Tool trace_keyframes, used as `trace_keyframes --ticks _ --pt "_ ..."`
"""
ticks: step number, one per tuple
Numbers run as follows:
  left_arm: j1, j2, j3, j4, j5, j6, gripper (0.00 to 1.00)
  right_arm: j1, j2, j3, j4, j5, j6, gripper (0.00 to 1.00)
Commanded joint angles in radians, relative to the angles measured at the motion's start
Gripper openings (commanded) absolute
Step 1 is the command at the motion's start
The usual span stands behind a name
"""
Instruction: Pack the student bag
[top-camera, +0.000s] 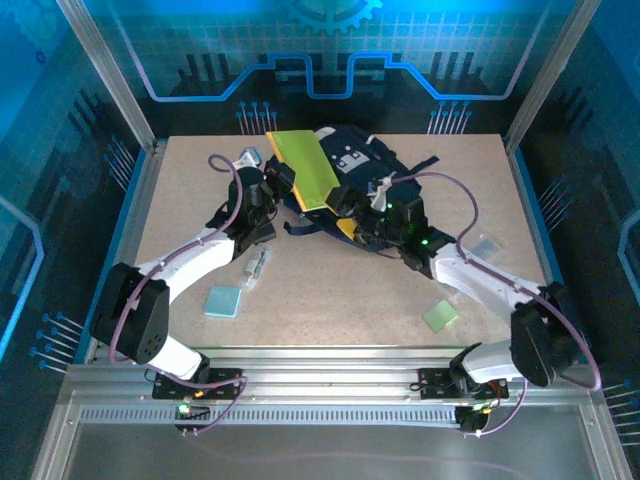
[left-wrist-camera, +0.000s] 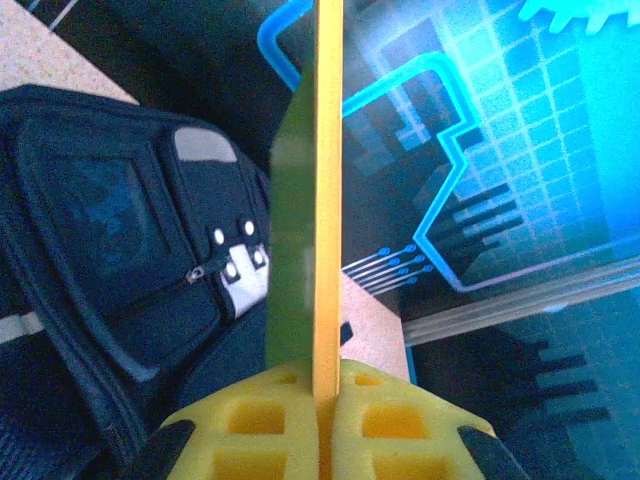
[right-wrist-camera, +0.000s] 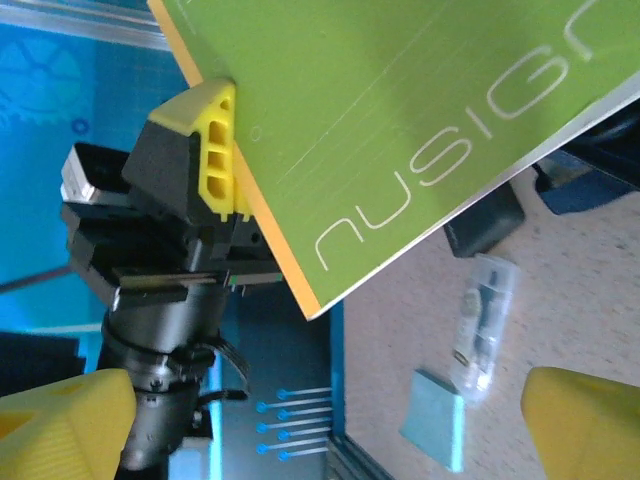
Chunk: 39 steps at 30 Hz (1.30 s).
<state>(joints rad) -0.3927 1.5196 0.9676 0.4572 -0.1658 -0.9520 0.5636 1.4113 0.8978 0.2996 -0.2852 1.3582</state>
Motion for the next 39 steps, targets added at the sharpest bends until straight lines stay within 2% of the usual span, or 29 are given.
trace_keyframes --ticks 1,4,6,9,13,20,22,23,26,28,30,31,32,34,39 --pt "-0.023 -0.007 -0.01 0.179 -0.09 -0.052 0.0 0.022 0.095 0.013 0.204 0.061 0.171 1.0" --pt "-0.042 -0.019 -0.05 0.235 -0.146 -0.076 0.0 0.041 0.184 0.009 0.35 0.086 0.268 1.0" --pt "-0.06 -0.03 -0.072 0.258 -0.18 -0.084 0.0 0.052 0.238 0.028 0.441 0.104 0.274 1.0" --pt "-0.083 -0.04 -0.093 0.277 -0.207 -0.09 0.0 0.062 0.284 0.055 0.486 0.133 0.27 1.0" --pt "-0.099 -0.047 -0.117 0.289 -0.221 -0.112 0.0 0.065 0.325 0.057 0.563 0.178 0.277 0.91" --pt "-0.109 -0.054 -0.145 0.291 -0.217 -0.126 0.0 0.056 0.324 0.046 0.552 0.241 0.252 0.31" --pt "-0.109 -0.051 -0.146 0.289 -0.209 -0.124 0.0 0.05 0.31 0.046 0.535 0.247 0.225 0.07" --pt "-0.109 -0.048 -0.144 0.284 -0.2 -0.12 0.0 0.046 0.297 0.045 0.501 0.249 0.212 0.0" --pt "-0.111 -0.037 -0.136 0.268 -0.156 -0.104 0.0 0.03 0.242 0.03 0.423 0.267 0.145 0.0" --pt "-0.11 -0.032 -0.12 0.244 -0.104 -0.072 0.22 0.012 0.196 0.016 0.363 0.274 0.091 0.0" --pt "-0.11 -0.022 -0.088 0.188 -0.027 -0.025 0.54 -0.028 0.142 -0.006 0.296 0.265 0.028 0.0" --pt "-0.11 -0.016 -0.071 0.162 0.012 -0.001 0.6 -0.048 0.116 -0.012 0.26 0.253 -0.002 0.0" --pt "-0.11 -0.008 -0.046 0.119 0.054 0.033 0.66 -0.08 0.087 -0.013 0.209 0.235 -0.037 0.0" --pt "-0.111 0.012 0.007 0.037 0.134 0.111 0.71 -0.142 0.028 -0.054 0.116 0.205 -0.099 0.0" --pt "-0.129 0.094 0.167 -0.191 0.264 0.343 0.72 -0.333 -0.14 -0.095 -0.173 0.149 -0.285 0.0"
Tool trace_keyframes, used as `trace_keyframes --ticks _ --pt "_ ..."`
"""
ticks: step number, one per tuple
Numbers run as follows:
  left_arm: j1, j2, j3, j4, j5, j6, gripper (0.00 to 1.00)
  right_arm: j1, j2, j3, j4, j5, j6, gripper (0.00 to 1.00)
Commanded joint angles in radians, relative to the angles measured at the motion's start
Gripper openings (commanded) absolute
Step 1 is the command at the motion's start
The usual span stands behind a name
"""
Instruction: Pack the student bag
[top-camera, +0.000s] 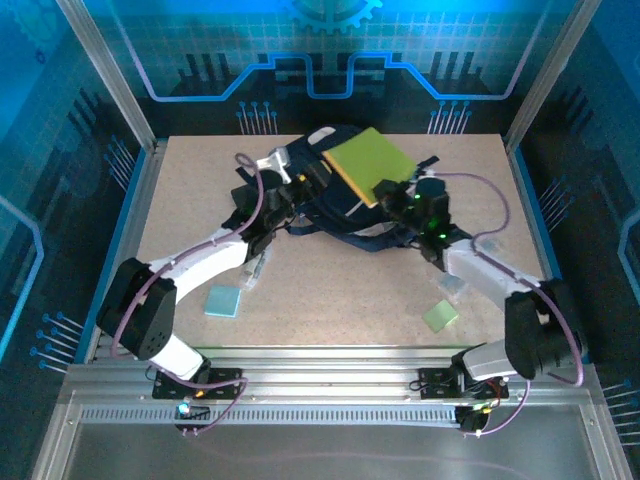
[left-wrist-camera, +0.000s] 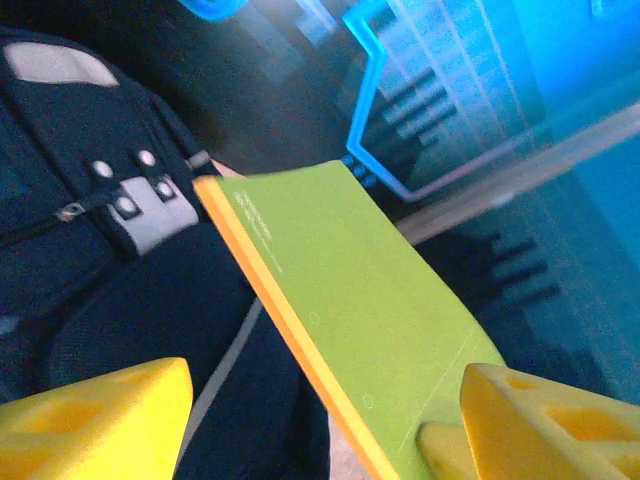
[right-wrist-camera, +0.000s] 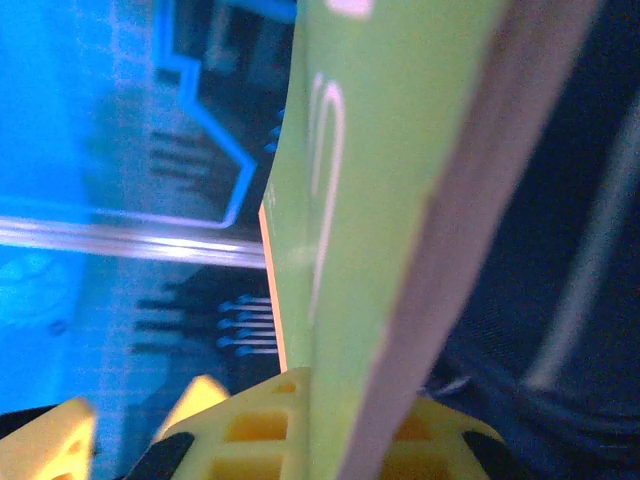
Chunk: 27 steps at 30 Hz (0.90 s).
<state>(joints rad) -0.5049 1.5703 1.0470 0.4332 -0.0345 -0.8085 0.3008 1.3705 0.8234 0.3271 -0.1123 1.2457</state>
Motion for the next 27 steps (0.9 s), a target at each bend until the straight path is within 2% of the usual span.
trace_keyframes --ticks 1,5,9,12,16,22,27 --pt "-0.022 0.06 0.121 -0.212 0.15 0.245 0.72 -0.105 -0.129 -0.026 -0.25 -0.025 -0.198 0.0" --pt "-0.068 0.138 0.271 -0.392 0.159 0.44 0.73 -0.25 -0.26 -0.025 -0.471 -0.017 -0.358 0.0" --pt "-0.128 0.259 0.456 -0.599 0.144 0.605 0.76 -0.385 -0.311 0.007 -0.662 -0.056 -0.471 0.0" --pt "-0.17 0.358 0.575 -0.73 0.128 0.683 0.77 -0.493 -0.337 -0.023 -0.67 -0.15 -0.485 0.0" --pt "-0.21 0.451 0.646 -0.802 0.132 0.738 0.75 -0.588 -0.361 -0.056 -0.659 -0.214 -0.48 0.0" --pt "-0.232 0.553 0.728 -0.897 0.172 0.785 0.7 -0.634 -0.36 -0.075 -0.634 -0.278 -0.467 0.0" --pt "-0.232 0.62 0.773 -0.928 0.136 0.819 0.66 -0.635 -0.349 -0.077 -0.624 -0.307 -0.463 0.0"
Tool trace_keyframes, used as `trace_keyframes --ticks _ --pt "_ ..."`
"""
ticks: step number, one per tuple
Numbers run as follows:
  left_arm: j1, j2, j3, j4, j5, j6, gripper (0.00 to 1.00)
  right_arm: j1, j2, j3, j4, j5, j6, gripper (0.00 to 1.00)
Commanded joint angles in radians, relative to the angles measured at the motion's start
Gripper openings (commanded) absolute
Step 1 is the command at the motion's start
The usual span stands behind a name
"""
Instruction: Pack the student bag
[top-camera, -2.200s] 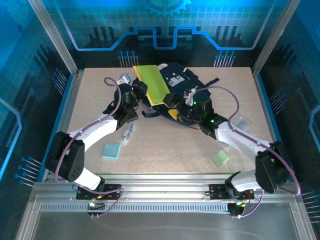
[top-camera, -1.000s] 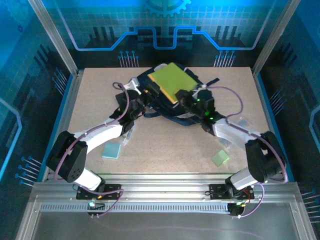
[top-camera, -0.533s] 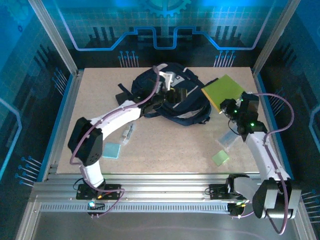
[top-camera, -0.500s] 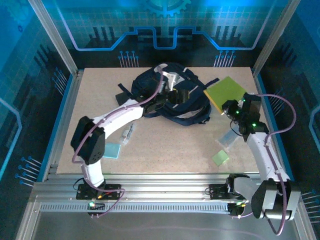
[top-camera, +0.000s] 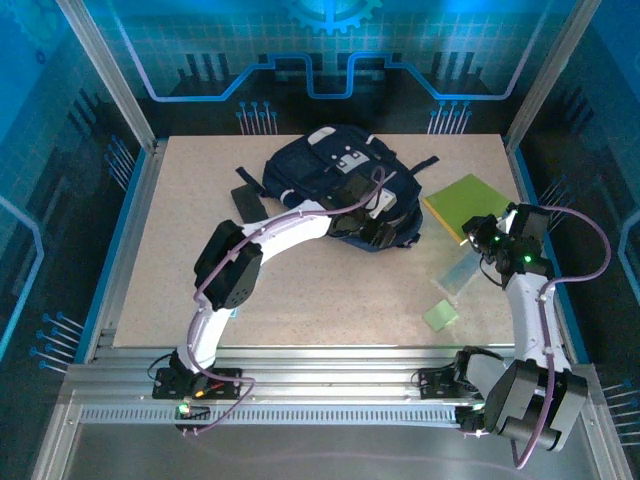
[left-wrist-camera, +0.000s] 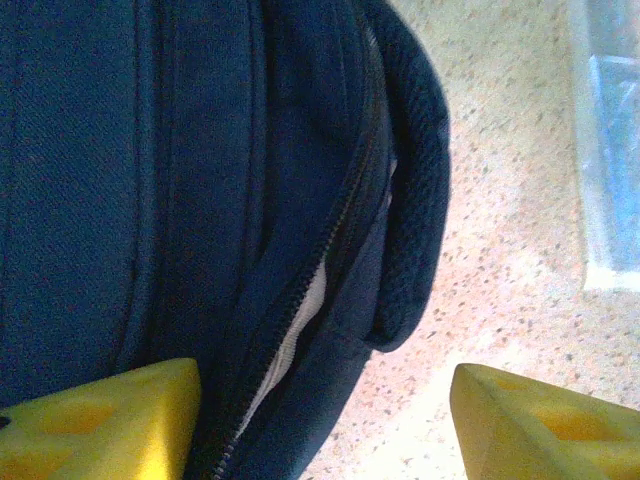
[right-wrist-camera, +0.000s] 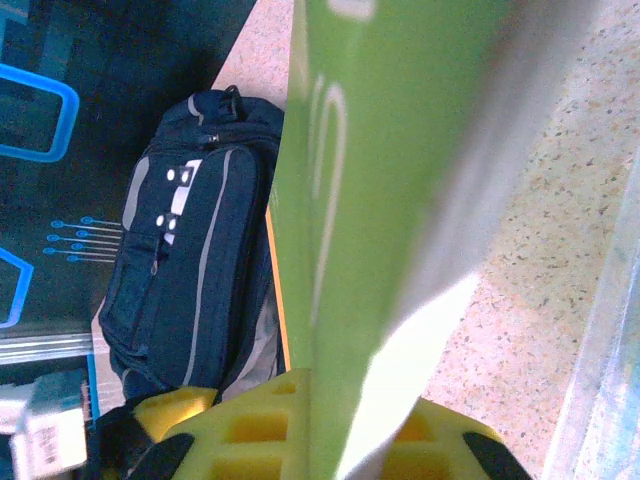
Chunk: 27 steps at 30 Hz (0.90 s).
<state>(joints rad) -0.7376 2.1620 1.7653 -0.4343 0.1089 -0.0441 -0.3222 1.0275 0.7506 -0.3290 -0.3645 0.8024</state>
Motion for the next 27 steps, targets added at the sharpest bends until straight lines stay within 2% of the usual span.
trace_keyframes --ticks 1,8,10,13,21,24,26,27 --pt "0.0 0.041 0.069 -0.065 -0.016 0.06 0.66 -0.012 -0.007 -0.004 0.033 -0.057 -0.02 0.0" --pt "0.013 0.072 0.12 -0.054 -0.043 0.076 0.61 -0.012 -0.02 0.006 0.02 -0.05 -0.029 0.0" --pt "0.024 0.096 0.137 -0.063 -0.038 0.08 0.58 -0.013 -0.02 0.006 0.022 -0.051 -0.029 0.0" --pt "0.035 0.138 0.174 -0.107 -0.035 0.095 0.48 -0.014 -0.02 0.007 0.023 -0.056 -0.026 0.0" --pt "0.035 0.169 0.142 -0.121 -0.002 0.104 0.37 -0.013 -0.029 0.005 0.015 -0.044 -0.026 0.0" --pt "0.036 0.179 0.145 -0.132 0.003 0.104 0.22 -0.012 -0.029 0.003 0.017 -0.048 -0.02 0.0" --pt "0.036 0.176 0.159 -0.14 0.017 0.105 0.05 -0.012 -0.031 0.005 0.014 -0.05 -0.02 0.0" --pt "0.036 0.171 0.166 -0.143 0.023 0.105 0.0 -0.013 -0.032 0.006 0.013 -0.05 -0.021 0.0"
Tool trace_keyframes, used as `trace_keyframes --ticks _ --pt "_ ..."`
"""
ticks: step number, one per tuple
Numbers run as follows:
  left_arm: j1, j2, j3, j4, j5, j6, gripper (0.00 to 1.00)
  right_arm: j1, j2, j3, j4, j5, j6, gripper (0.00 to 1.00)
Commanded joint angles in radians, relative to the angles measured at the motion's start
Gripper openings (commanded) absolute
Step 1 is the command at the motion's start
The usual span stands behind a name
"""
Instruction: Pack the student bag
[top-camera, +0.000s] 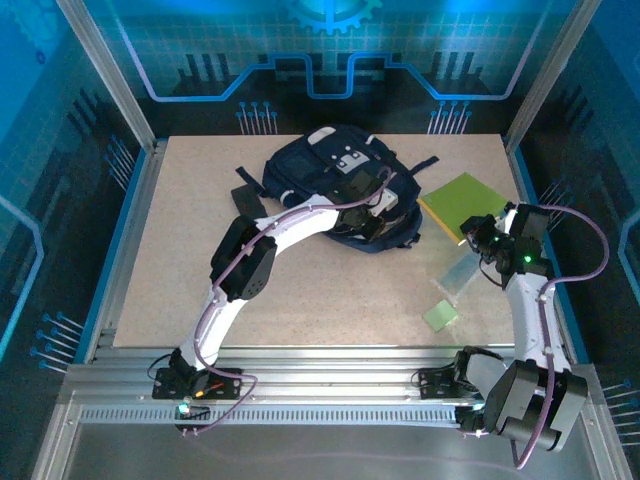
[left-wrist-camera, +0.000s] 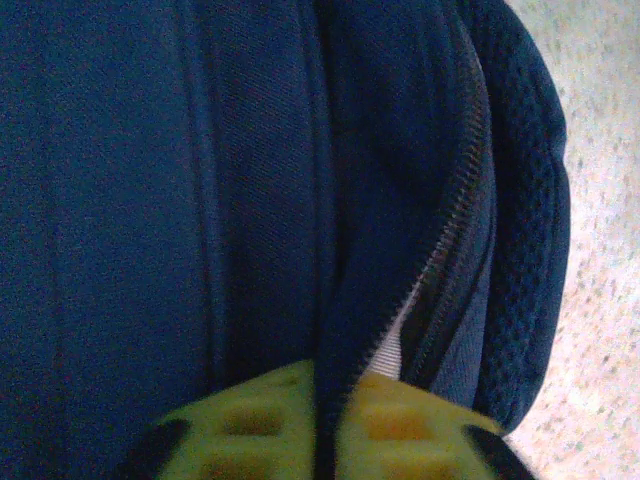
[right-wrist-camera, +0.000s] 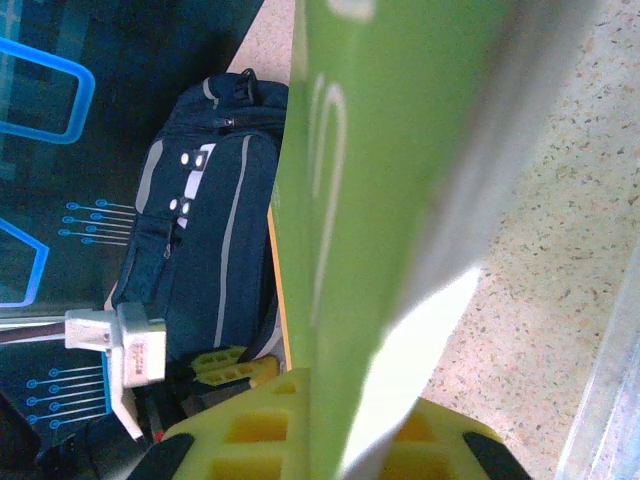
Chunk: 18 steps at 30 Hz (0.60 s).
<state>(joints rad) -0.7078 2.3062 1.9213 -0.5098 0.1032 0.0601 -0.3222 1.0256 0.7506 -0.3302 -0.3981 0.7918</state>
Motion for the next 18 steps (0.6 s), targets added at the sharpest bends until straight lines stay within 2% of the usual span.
trace_keyframes --ticks 1,7,13,18 --pt "0.007 0.016 0.015 -0.069 0.034 -0.004 0.0 -0.013 -0.032 0.006 0.014 -0.017 -0.01 0.0" --pt "0.021 -0.084 0.067 -0.065 0.058 -0.044 0.0 -0.018 -0.057 0.023 -0.012 0.006 -0.02 0.0" --pt "0.111 -0.159 0.139 -0.034 0.199 -0.17 0.0 -0.023 -0.083 0.043 -0.041 0.043 -0.033 0.0" --pt "0.193 -0.199 0.166 0.024 0.222 -0.29 0.0 -0.02 -0.072 0.009 0.017 -0.033 0.008 0.0"
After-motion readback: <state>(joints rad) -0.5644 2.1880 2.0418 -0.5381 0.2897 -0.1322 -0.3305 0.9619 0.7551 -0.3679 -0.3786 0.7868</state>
